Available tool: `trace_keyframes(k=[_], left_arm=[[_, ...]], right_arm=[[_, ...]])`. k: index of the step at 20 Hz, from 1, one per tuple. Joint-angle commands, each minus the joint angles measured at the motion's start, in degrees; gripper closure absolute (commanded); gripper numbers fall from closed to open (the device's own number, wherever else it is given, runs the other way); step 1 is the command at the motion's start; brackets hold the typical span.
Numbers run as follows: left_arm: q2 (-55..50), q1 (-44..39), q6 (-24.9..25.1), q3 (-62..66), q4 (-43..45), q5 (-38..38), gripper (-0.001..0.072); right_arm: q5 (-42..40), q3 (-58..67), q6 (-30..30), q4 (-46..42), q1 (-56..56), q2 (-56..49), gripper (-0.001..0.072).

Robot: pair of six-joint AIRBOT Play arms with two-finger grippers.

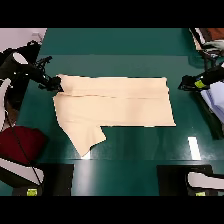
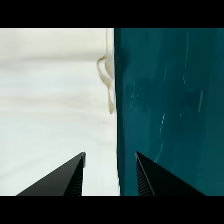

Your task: Fold the shirts.

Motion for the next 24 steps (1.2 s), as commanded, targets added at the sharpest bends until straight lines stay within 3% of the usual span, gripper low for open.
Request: trace_keyframes(k=[1,7,8,9,10,13,14,15,16,19,24], left_arm=[[0.0,0.2,-0.1,0.0,-1.1,4.9,0.0657],[0.0,0.2,-3.0,0.0,-0.7,6.9,0.0654],[0.0,0.2,-2.5,0.0,0.3,7.2,0.0576],[0.0,0.2,-1.7,0.0,1.9,8.8,0.0094],[0.0,0.2,-2.1,0.0,4.1,12.4,0.0011],[0.0,0.2,-2.2,0.1,3.7,13.1,0.001],[0.0,0.2,-2.2,0.6,4.3,11.5,0.0042],[0.0,0.7,-2.1,1.3,4.5,8.2,0.0219],[0.1,1.5,-1.5,1.9,4.5,4.0,0.0281],[1.5,4.3,-1.7,0.9,4.3,-6.1,0.0284],[19.9,6.8,-4.4,-22.3,5.1,0.6,0.0285]], right_arm=[[-4.2,-5.4,0.0,0.1,0.1,5.9,0.0347],[-4.2,-5.7,0.1,0.1,0.1,7.9,0.0348],[-4.3,-5.7,0.1,0.2,0.1,7.9,0.0348],[-4.3,-5.7,0.1,0.2,0.1,7.9,0.0348],[-4.2,-5.7,0.1,0.2,0.1,7.9,0.0348],[-4.0,-5.7,0.1,0.2,0.1,7.9,0.0348],[-3.9,-5.7,0.1,0.2,0.1,7.9,0.0347],[-3.6,-5.7,0.1,0.1,0.1,7.9,0.0347],[-3.3,-5.7,0.1,0.1,0.1,7.9,0.0348],[-0.8,-5.7,0.1,0.1,0.0,7.9,0.0347],[1.8,-5.7,0.0,0.2,0.0,7.9,0.0348]])
